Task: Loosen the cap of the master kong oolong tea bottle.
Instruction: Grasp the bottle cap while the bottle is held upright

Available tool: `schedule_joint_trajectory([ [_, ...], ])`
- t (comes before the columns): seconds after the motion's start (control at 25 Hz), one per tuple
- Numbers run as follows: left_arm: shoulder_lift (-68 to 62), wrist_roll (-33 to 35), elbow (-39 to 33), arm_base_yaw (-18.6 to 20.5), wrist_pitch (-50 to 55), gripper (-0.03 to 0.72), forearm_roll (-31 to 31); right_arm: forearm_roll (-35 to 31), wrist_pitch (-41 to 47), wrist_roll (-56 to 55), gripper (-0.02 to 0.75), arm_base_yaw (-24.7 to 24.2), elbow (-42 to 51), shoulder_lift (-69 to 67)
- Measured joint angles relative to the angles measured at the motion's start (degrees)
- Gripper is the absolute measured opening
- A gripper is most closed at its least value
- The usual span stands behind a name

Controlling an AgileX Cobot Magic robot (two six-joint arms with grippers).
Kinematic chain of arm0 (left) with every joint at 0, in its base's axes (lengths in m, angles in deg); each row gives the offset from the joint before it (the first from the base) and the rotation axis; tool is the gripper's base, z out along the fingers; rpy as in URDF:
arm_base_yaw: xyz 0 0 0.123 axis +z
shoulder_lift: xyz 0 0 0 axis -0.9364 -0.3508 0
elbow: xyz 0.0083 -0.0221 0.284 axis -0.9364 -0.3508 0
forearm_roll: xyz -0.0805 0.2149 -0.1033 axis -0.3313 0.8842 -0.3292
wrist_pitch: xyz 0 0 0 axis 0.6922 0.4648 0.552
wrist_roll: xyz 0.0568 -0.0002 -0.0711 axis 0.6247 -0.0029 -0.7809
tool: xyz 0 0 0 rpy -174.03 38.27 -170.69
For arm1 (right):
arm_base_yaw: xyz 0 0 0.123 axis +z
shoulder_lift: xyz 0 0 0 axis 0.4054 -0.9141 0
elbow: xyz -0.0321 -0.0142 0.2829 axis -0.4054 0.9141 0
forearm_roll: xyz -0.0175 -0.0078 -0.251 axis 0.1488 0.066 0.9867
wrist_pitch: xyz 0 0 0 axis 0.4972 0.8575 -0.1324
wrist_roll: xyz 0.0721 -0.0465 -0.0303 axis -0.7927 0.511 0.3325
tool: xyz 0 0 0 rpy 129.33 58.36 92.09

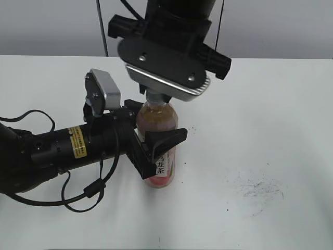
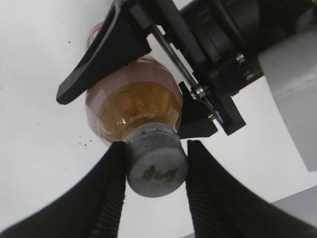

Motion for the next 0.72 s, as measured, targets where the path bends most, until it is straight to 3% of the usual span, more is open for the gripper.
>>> schedule_joint_trajectory([
  [0.12,0.00,-0.11,0.00,0.00,0.00,0.445,-0.04,-0.04,0.00,-14.68,0.363,0.00,0.00,0.00],
  [0.24,0.00,-0.25,0.00,0.00,0.00,0.445,-0.08,0.13,0.00,-26.97,0.526,0.00,0.05,-0.11],
  [0.32,0.00,-0.25,0.00,0.00,0.00,0.445,-0.08,0.63,0.00,-37.11,0.591,0.00,0.05,-0.11],
  [0.72,0.00,-0.25,0.00,0.00,-0.05,0.445,-0.08,1.58,-1.78,-108.39,0.550,0.00,0.05,-0.11],
])
